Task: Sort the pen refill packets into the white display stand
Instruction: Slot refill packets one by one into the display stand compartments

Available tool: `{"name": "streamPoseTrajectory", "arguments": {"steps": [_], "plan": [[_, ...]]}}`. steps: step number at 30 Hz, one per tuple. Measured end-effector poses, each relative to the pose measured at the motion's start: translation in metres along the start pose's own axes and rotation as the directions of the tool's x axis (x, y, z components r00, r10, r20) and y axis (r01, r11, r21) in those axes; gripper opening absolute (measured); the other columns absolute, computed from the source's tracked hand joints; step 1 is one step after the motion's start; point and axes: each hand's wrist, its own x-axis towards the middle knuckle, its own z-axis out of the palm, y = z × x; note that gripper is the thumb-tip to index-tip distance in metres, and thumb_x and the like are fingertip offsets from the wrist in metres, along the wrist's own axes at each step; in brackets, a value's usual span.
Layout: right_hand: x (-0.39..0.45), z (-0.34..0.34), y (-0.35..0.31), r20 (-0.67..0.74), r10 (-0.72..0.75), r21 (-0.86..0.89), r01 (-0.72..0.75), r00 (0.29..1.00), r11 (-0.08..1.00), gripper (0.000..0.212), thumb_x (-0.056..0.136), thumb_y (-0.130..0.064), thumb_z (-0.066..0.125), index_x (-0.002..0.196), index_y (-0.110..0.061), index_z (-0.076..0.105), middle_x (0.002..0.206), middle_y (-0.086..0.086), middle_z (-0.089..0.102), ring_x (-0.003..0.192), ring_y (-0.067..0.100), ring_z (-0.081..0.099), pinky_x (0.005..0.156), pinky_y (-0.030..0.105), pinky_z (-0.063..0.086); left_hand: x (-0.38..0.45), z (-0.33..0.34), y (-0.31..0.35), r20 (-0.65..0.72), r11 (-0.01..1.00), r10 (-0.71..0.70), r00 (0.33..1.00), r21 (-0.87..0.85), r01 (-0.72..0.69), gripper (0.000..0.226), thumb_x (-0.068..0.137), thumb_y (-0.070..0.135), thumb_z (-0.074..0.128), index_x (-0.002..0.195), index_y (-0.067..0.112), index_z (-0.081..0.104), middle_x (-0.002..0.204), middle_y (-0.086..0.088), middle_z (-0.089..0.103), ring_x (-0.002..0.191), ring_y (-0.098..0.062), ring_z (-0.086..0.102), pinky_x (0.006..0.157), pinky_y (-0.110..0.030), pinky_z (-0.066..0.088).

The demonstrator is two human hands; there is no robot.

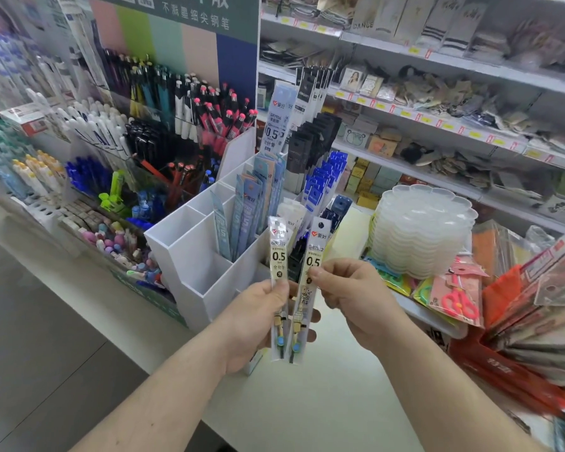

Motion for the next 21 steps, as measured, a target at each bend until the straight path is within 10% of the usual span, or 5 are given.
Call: {"name": "streamPoseTrajectory", "arguments": {"steps": [8,21], "plan": [[-0.002,-0.018,0.01,-0.06,-0.097,0.122,0.104,0.993,0.987,0.017,0.078,-0.021,0.07,0.061,-0.017,0.068,0.064,0.006,0.044,0.056,0.014,0.034,0.056,0.025,0.032,-0.006,-0.008,0.004,-0.124,0.995,0.068,0.99,-0.071,-0.077,0.035,0.108,0.027,0.034,0.112,0.001,0.057,0.079,-0.01,0.075,0.062,-0.024,0.068,0.059,-0.034,0.059],[-0.003,0.016,0.016,-0.033,-0.161,-0.081,0.158,0.986,0.984,0.019,0.095,-0.008,0.064,0.08,0.003,0.062,0.061,0.01,0.054,0.051,0.011,0.047,0.051,0.021,0.042,-0.012,0.001,0.002,0.142,0.992,0.033,0.989,0.116,-0.05,0.05,0.092,0.051,0.042,0.104,0.004,0.055,0.078,-0.01,0.069,0.059,-0.025,0.064,0.058,-0.035,0.057]]}}
